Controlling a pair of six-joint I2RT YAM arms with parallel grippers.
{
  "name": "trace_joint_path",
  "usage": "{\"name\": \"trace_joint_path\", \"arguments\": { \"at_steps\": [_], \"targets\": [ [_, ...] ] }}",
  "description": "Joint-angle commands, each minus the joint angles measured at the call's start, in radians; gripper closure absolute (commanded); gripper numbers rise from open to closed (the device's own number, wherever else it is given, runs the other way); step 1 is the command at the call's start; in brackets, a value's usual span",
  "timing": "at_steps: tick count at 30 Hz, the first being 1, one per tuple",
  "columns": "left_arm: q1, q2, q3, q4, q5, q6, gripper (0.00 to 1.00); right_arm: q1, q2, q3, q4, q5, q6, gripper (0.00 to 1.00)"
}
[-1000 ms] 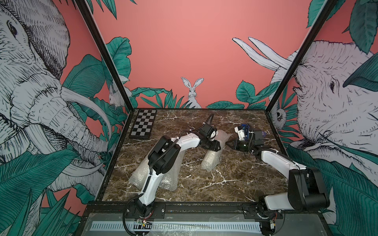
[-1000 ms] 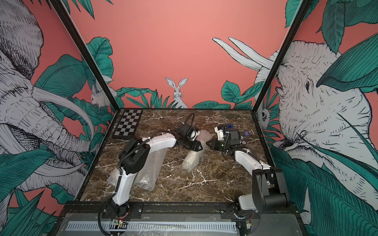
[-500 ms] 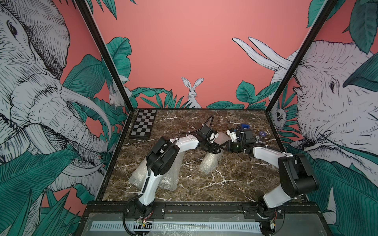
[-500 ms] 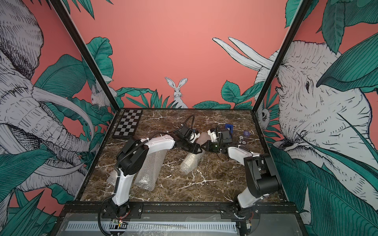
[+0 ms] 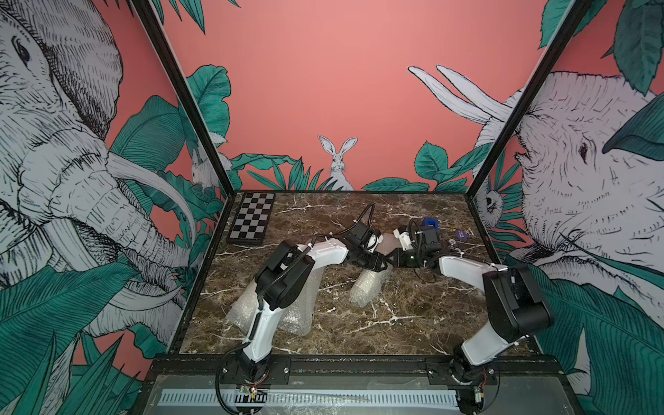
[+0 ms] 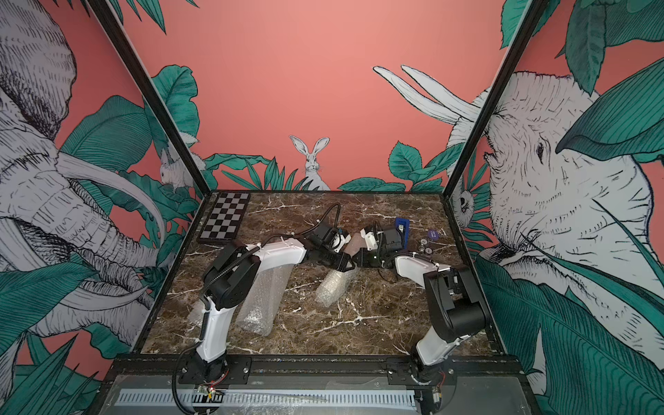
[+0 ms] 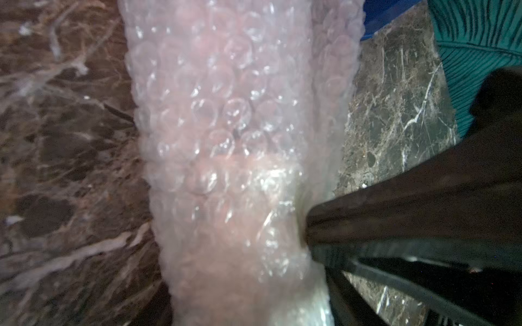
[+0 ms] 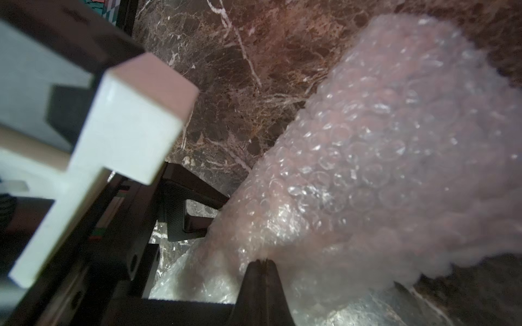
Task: Wrap vases in bubble wrap
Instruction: Stick the tape on the bubble wrap.
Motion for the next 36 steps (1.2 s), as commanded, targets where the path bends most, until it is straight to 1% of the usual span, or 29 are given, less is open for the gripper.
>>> {"name": "trace_joint_path", "arguments": {
  "at_steps": [1, 7, 12, 15, 18, 23, 29, 31, 36],
  "targets": [
    [-0.022, -0.052, -0.032, -0.056, 0.042, 0.028, 0.61, 0.016, 0.001, -0.002, -0.028, 0.139, -0.049, 1.00],
    [-0.022, -0.065, -0.053, -0.046, 0.032, 0.024, 0.63, 0.040, -0.013, 0.011, -0.047, 0.183, -0.074, 1.00],
    [-0.023, -0.076, -0.073, -0.024, 0.024, 0.013, 0.65, 0.087, -0.072, 0.019, -0.070, 0.281, -0.096, 0.98],
    [-0.022, -0.081, -0.084, -0.013, 0.018, 0.005, 0.66, 0.118, -0.095, 0.019, -0.080, 0.349, -0.112, 0.94],
    [-0.021, -0.081, -0.088, -0.008, 0.013, 0.003, 0.67, 0.140, -0.108, 0.019, -0.086, 0.386, -0.122, 0.92],
    [-0.021, -0.086, -0.095, 0.005, 0.004, -0.008, 0.68, 0.170, -0.111, 0.024, -0.086, 0.421, -0.146, 0.89],
    [-0.021, -0.088, -0.109, 0.020, 0.010, -0.016, 0.69, 0.172, -0.107, 0.014, -0.044, 0.398, -0.119, 0.85],
    [-0.021, -0.090, -0.114, 0.023, 0.011, -0.015, 0.70, 0.171, -0.106, 0.016, -0.037, 0.404, -0.114, 0.80],
    [-0.022, -0.099, -0.126, 0.027, 0.013, -0.013, 0.70, 0.171, -0.095, 0.019, -0.020, 0.421, -0.111, 0.75]
  ]
}}
